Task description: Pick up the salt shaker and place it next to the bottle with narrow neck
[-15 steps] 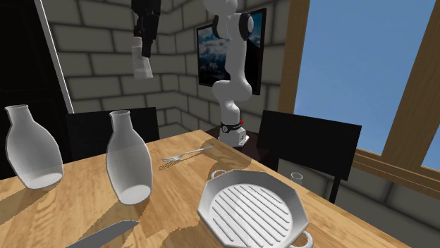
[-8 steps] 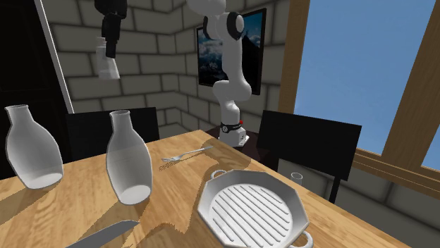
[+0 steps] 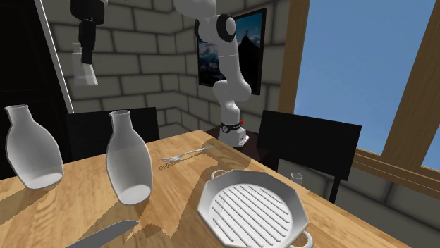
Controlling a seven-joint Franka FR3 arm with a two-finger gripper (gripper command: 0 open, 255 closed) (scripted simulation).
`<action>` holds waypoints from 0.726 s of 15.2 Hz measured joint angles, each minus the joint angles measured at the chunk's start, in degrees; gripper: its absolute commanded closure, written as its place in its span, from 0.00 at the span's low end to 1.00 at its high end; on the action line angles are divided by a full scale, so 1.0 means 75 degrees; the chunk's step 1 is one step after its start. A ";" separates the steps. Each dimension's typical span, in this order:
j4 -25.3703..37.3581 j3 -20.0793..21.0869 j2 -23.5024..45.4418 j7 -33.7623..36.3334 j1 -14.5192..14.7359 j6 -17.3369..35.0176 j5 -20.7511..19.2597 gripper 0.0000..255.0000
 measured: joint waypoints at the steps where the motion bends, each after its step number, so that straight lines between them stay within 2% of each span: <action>1: -0.0151 0.0000 -0.0031 -0.0014 0.0000 0.0119 0.0004 1.00; 11: -0.1439 0.0006 -0.0227 -0.0111 0.0006 0.1208 0.0039 1.00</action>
